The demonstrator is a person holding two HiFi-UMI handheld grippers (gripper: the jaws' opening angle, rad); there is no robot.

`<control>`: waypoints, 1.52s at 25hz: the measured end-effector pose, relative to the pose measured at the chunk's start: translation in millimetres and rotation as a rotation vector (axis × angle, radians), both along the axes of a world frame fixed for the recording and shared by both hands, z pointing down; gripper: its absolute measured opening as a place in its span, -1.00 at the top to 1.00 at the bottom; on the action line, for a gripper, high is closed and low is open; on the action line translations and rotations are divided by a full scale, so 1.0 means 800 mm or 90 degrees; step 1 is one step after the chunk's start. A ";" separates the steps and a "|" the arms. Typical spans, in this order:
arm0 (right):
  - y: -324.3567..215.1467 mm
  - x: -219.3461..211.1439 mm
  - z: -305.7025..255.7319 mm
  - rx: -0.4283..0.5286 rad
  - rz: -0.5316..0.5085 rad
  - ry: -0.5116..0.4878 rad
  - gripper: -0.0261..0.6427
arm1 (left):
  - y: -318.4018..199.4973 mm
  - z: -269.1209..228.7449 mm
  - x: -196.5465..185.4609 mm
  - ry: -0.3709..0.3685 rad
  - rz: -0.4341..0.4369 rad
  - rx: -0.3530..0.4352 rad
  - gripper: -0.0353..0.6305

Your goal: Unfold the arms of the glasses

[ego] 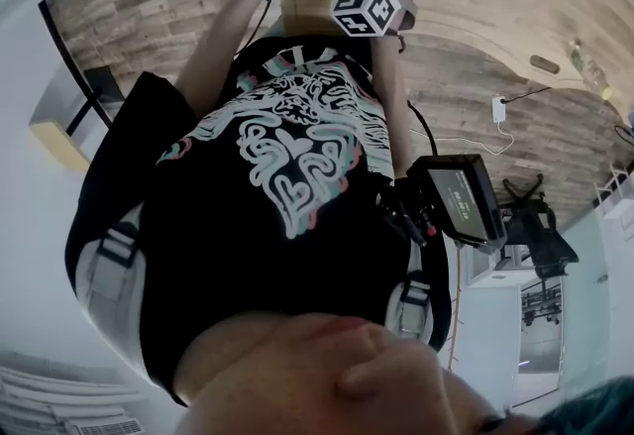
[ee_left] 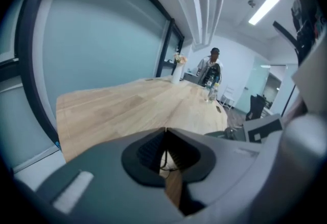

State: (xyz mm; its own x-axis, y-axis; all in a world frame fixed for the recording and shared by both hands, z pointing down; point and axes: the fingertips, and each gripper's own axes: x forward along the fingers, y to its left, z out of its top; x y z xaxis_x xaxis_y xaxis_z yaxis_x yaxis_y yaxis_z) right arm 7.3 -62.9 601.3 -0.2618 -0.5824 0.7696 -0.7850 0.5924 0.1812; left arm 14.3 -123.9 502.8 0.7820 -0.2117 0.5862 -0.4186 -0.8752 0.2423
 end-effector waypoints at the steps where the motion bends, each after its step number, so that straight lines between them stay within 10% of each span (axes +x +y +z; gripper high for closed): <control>1: -0.001 0.002 0.000 -0.001 0.002 0.001 0.75 | 0.001 -0.001 0.002 -0.001 0.004 0.002 0.91; 24: 0.008 0.009 0.033 -0.040 -0.061 0.072 0.91 | 0.027 0.018 0.021 0.000 0.016 -0.032 0.91; 38: -0.003 0.024 0.002 0.043 -0.024 0.030 0.91 | 0.000 0.015 0.012 -0.002 -0.024 -0.035 0.91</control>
State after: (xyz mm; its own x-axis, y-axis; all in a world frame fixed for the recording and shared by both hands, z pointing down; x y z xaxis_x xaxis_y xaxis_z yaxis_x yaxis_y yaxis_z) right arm 26.5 -65.6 602.7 -0.2495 -0.6233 0.7411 -0.7519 0.6070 0.2573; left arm 23.9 -124.3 515.1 0.7723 -0.2079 0.6003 -0.4515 -0.8444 0.2883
